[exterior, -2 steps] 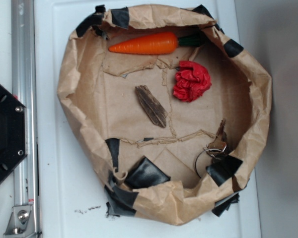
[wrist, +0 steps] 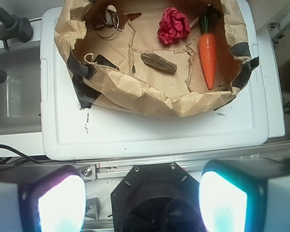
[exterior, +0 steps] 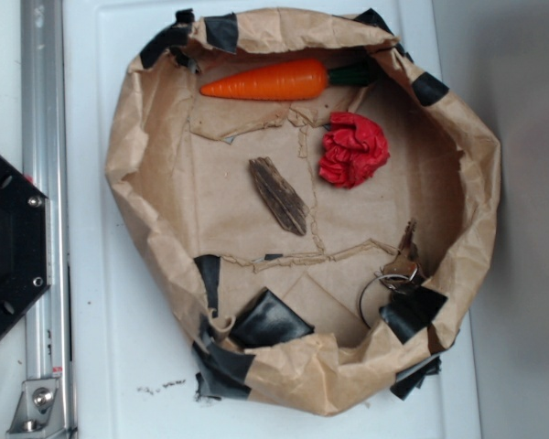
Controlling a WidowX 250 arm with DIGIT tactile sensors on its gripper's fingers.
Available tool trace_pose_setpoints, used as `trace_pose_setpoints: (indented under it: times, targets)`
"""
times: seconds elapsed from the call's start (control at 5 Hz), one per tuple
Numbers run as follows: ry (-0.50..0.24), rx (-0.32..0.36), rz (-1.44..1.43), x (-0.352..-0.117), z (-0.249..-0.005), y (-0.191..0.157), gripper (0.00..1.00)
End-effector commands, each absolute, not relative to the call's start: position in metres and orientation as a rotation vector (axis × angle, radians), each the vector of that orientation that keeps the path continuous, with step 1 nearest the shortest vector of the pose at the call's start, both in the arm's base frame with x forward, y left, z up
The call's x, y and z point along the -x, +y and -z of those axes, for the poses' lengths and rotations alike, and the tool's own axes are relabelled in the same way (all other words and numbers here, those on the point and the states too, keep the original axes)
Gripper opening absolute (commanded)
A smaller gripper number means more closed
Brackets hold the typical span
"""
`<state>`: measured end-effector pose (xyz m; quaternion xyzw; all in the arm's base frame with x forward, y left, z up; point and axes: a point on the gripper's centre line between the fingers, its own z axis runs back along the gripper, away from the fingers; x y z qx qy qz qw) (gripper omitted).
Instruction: Grab the wood chip.
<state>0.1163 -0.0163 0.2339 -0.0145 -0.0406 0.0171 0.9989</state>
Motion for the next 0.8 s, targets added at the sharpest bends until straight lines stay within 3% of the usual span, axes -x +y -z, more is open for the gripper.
trace_pose_setpoints:
  times: [0.0,0.4,0.6]
  targets:
    - [0.018,0.02,0.117,-0.179,-0.196,0.017,1.0]
    - [0.052,0.087,0.332,-0.222,-0.158,0.017,1.0]
    - [0.048,0.086,0.372,-0.233,-0.138,0.01,1.0]
